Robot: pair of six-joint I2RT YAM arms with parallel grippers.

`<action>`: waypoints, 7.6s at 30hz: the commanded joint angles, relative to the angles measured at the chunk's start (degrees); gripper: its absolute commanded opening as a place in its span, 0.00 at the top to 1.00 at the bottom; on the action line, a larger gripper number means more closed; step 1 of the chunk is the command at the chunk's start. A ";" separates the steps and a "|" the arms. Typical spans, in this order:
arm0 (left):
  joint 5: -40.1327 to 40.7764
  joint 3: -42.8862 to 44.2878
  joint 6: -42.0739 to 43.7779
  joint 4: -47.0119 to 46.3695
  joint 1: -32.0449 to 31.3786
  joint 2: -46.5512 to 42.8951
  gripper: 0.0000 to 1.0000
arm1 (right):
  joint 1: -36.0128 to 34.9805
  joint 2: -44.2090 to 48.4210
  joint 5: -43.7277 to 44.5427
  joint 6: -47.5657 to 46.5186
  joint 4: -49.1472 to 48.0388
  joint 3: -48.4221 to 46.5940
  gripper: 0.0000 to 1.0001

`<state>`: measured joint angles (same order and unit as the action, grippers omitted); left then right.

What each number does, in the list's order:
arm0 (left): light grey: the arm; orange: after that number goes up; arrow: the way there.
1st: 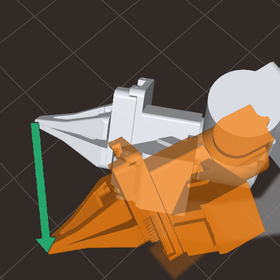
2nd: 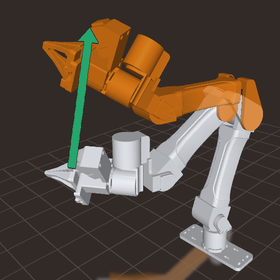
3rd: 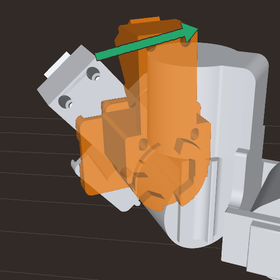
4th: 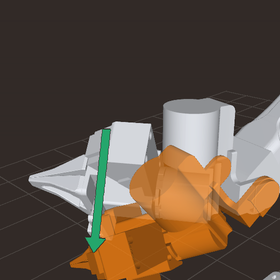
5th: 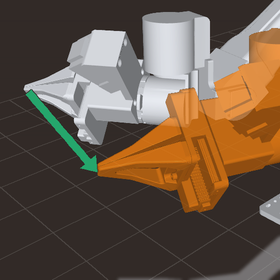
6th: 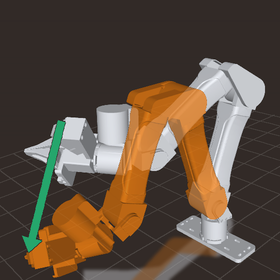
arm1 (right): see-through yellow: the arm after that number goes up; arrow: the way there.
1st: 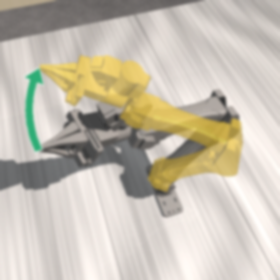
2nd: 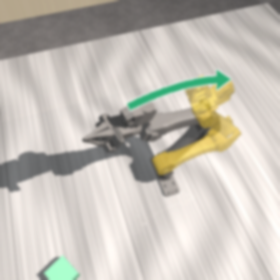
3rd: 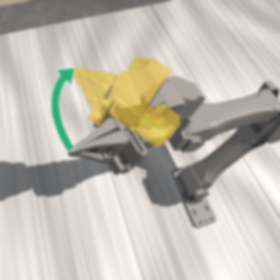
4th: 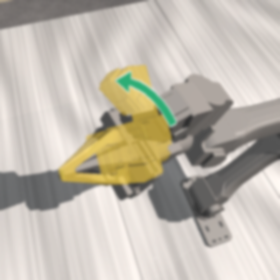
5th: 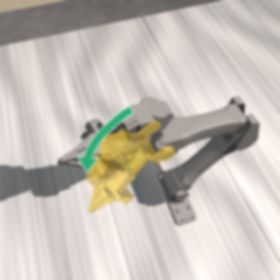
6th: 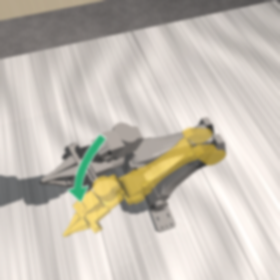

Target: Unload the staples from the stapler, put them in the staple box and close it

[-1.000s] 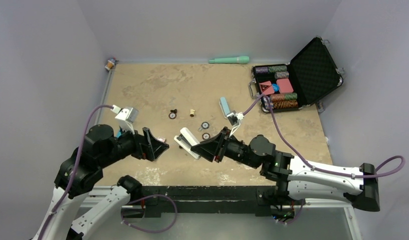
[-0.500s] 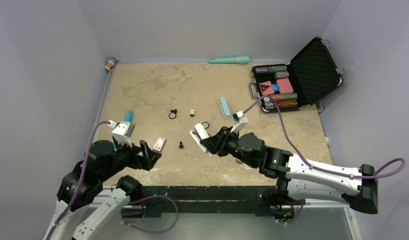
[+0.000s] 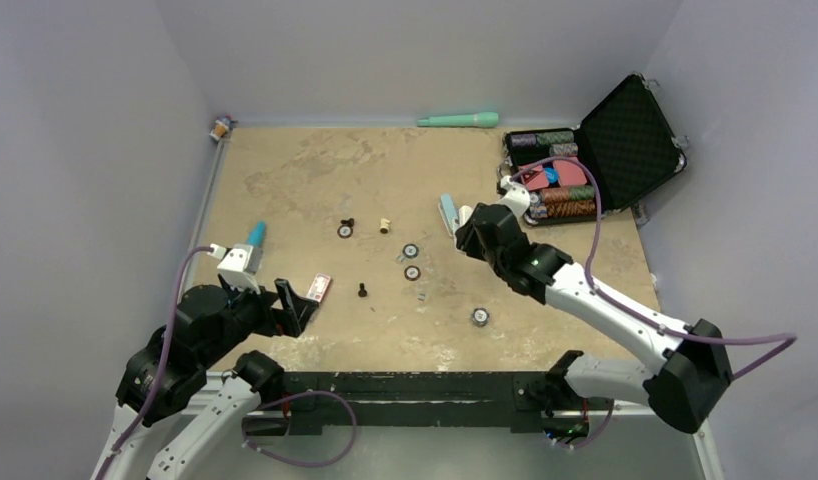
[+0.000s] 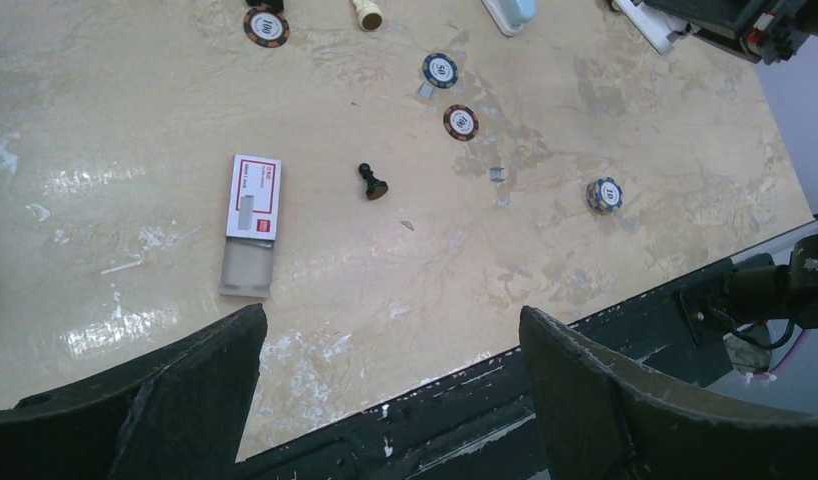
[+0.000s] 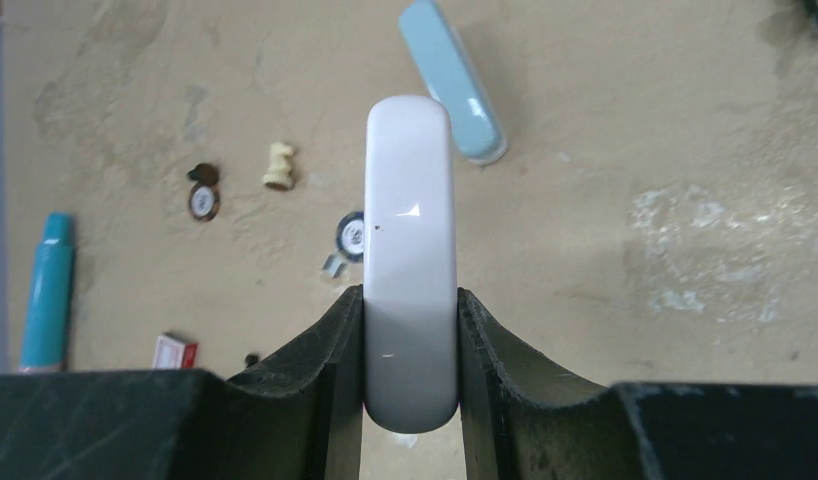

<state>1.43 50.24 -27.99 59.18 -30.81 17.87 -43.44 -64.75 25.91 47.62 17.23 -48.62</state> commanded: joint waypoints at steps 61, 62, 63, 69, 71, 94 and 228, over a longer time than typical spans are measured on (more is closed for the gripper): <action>14.91 1.39 -0.90 -3.62 0.15 30.20 0.02 | -17.02 12.81 -11.33 8.91 -11.01 14.37 0.10; 14.30 1.73 -1.31 -4.20 0.15 32.82 0.02 | -18.63 13.25 -10.98 9.91 -11.17 14.68 0.10; 13.41 1.92 -1.79 -5.04 0.17 35.31 0.03 | -19.93 13.40 -10.44 10.55 -11.09 14.75 0.10; 12.95 2.88 -6.59 -9.73 0.42 46.73 0.04 | -26.33 14.52 -8.40 13.99 -11.23 14.81 0.10; 13.44 3.20 -7.99 -10.98 0.79 50.09 0.03 | -28.16 14.92 -7.78 14.92 -11.34 14.88 0.10; 10.52 2.88 -13.19 -17.40 8.26 71.55 0.14 | -45.91 9.67 -1.13 23.67 -12.53 13.31 0.09; -9.17 1.13 -1.46 3.40 1.41 9.02 0.22 | -9.91 -32.83 -11.74 -8.82 -11.45 -4.22 0.65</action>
<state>-6.90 51.70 -30.74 64.34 -29.93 26.87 -53.56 -97.27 15.20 37.60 8.75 -54.15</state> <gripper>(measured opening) 0.787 0.360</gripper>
